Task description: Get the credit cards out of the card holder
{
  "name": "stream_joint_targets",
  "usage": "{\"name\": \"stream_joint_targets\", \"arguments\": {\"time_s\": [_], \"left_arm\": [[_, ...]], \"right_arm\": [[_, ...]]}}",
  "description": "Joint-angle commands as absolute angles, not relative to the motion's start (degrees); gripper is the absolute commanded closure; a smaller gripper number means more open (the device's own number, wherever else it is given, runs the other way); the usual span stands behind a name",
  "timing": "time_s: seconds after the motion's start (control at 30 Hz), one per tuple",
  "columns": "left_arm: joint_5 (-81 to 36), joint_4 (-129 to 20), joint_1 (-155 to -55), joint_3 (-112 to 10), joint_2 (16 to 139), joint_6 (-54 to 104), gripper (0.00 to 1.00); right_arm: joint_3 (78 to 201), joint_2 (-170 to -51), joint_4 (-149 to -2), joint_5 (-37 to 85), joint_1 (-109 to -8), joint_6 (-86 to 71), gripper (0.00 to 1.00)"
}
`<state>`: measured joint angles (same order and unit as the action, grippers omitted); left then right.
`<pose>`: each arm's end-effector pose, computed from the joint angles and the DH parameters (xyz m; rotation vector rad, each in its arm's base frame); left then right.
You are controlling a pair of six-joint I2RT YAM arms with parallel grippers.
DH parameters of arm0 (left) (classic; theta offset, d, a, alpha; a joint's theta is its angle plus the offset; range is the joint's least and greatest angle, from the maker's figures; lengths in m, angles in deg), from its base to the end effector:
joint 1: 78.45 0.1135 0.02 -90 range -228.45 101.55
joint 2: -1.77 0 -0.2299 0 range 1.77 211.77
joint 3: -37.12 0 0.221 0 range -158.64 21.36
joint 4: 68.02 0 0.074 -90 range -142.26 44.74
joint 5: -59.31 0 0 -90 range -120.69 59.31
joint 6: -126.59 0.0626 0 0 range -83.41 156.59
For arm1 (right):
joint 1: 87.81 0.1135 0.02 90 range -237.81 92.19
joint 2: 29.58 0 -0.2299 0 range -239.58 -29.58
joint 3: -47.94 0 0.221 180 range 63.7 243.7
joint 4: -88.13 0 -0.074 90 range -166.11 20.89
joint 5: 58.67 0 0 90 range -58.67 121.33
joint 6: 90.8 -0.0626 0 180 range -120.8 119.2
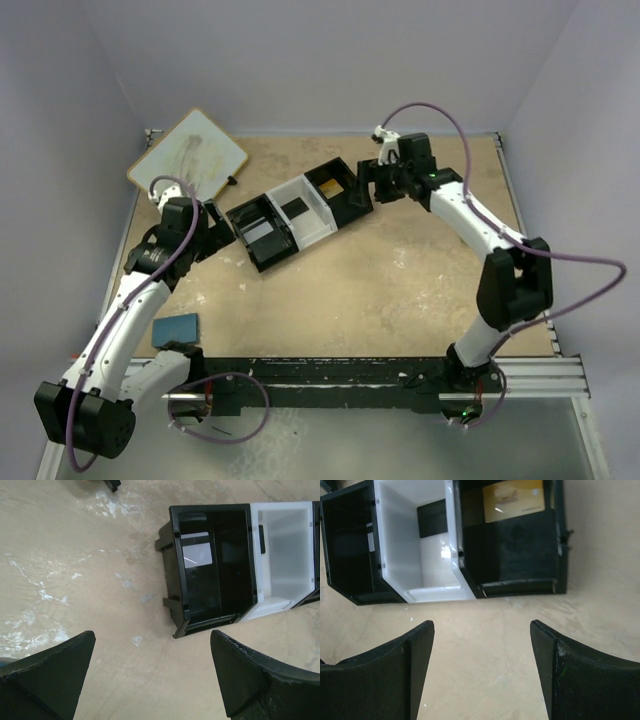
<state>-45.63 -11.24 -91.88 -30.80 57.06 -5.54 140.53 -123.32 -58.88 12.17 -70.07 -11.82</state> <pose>0.1995 -0.0310 0.2571 -0.6975 2.2089 -0.1876 0.3425 0.1311 0.2638 -0.3244 2.1776 0.6472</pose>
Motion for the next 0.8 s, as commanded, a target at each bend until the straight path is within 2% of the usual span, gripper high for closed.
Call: {"name": "stream_joint_targets", "arguments": {"time_s": [0.0, 0.23, 0.37, 0.6, 0.77], "left_arm": [[-40.88, -15.02, -91.11, -29.16, 54.22, -9.27, 0.05], [-41.13, -14.59, -90.93, -27.81, 50.73, -12.82, 0.05], [-47.79, -10.72, -90.87, -28.05, 48.68, -17.41, 0.05], [-52.68, -7.24, -90.77, -29.15, 46.82, -19.86, 0.05], [-53.06, -6.95, -90.75, -29.29, 46.12, -20.23, 0.05]], "right_arm": [[149.09, -129.85, -57.13, 12.66, -65.91, -9.98, 0.22], [159.41, -139.80, -53.89, 17.89, -59.37, -7.97, 0.31], [162.71, -143.15, -53.45, 23.18, -57.31, -8.40, 0.36], [164.34, -145.92, -54.25, 30.91, -55.60, -7.57, 0.36], [164.33, -147.10, -54.46, 31.92, -55.25, -7.84, 0.42]]}}
